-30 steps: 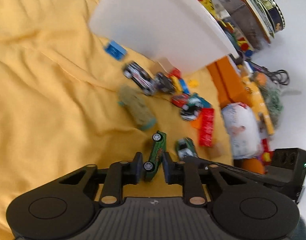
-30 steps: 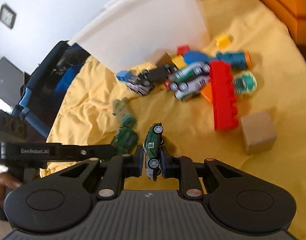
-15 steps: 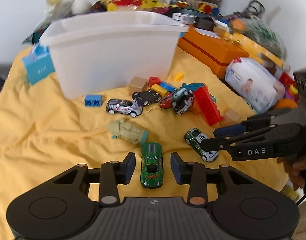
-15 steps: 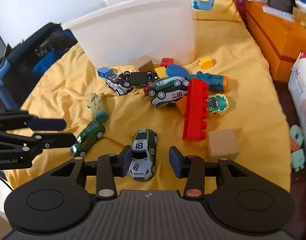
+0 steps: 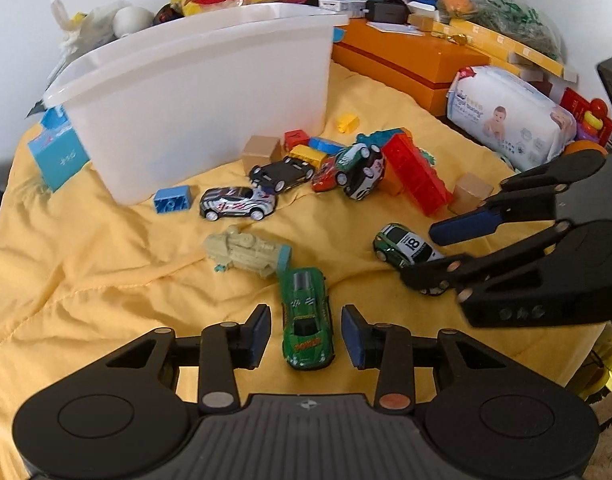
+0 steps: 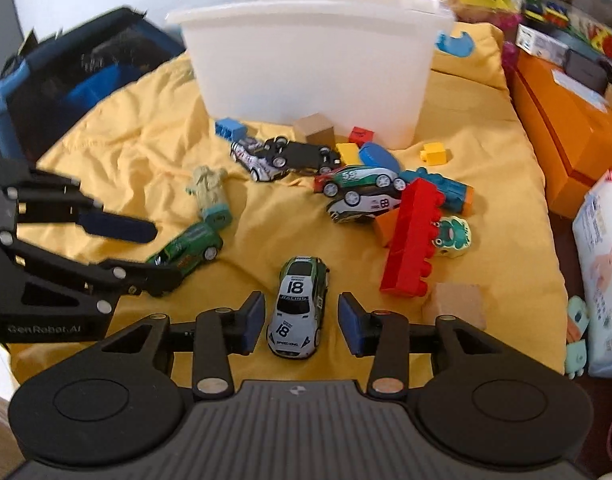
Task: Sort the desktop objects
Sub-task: 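Carry both cars over the white bin and open both tools to drop them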
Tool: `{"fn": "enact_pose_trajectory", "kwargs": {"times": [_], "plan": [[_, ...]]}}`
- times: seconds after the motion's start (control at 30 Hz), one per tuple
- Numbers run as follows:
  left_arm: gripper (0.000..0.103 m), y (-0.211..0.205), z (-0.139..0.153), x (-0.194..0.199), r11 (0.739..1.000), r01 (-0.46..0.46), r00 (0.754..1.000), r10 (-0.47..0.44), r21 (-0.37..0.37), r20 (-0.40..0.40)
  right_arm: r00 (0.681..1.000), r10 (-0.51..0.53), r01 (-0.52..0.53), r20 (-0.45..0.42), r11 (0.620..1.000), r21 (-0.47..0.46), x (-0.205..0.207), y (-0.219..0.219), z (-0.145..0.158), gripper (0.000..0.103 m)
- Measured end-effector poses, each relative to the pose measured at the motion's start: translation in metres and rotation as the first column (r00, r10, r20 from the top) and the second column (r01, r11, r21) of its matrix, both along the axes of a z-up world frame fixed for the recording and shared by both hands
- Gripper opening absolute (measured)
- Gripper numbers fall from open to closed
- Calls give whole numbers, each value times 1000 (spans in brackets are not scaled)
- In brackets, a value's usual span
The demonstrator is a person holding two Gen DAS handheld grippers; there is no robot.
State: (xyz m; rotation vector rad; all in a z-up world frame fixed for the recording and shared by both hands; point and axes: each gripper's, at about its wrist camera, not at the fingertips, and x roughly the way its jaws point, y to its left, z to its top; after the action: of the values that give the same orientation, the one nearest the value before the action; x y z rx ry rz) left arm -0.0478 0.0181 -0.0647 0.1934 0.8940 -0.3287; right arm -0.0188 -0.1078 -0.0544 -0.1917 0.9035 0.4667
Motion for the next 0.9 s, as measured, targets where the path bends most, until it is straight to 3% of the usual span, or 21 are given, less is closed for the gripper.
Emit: {"fn": "enact_pose_trajectory", "kwargs": {"times": [0.1,0.2,0.23,0.33,0.47,0.6,0.73,0.9], "plan": [[43,-4,-8,3,1000,13,1000,-12,14,-21,1000,1,-2,-17,1000,-27,2,5,-7,43],[33,-2,-15,6,1000,31,999,-31,2,-45,1000,4,-4,-5,999,-35,2,7,-10,39],[33,-1,-15,6,999,40,998,-40,-7,-47,1000,12,-11,5,999,-42,1,8,-10,33],[33,1,-4,6,998,55,998,-55,-8,-22,1000,-3,4,25,1000,-20,-2,5,-1,33],[33,11,31,10,998,37,997,-33,-45,76,996,-26,25,89,1000,14,-3,-2,24,33],[33,21,77,28,996,16,979,3,-89,202,983,-65,54,171,996,64,12,-9,58,33],[33,27,118,51,997,1,936,26,-75,350,958,-94,64,272,991,118,36,-10,95,33],[33,26,144,95,999,-34,889,41,-23,456,927,-120,68,356,986,154,72,-2,123,33]]}}
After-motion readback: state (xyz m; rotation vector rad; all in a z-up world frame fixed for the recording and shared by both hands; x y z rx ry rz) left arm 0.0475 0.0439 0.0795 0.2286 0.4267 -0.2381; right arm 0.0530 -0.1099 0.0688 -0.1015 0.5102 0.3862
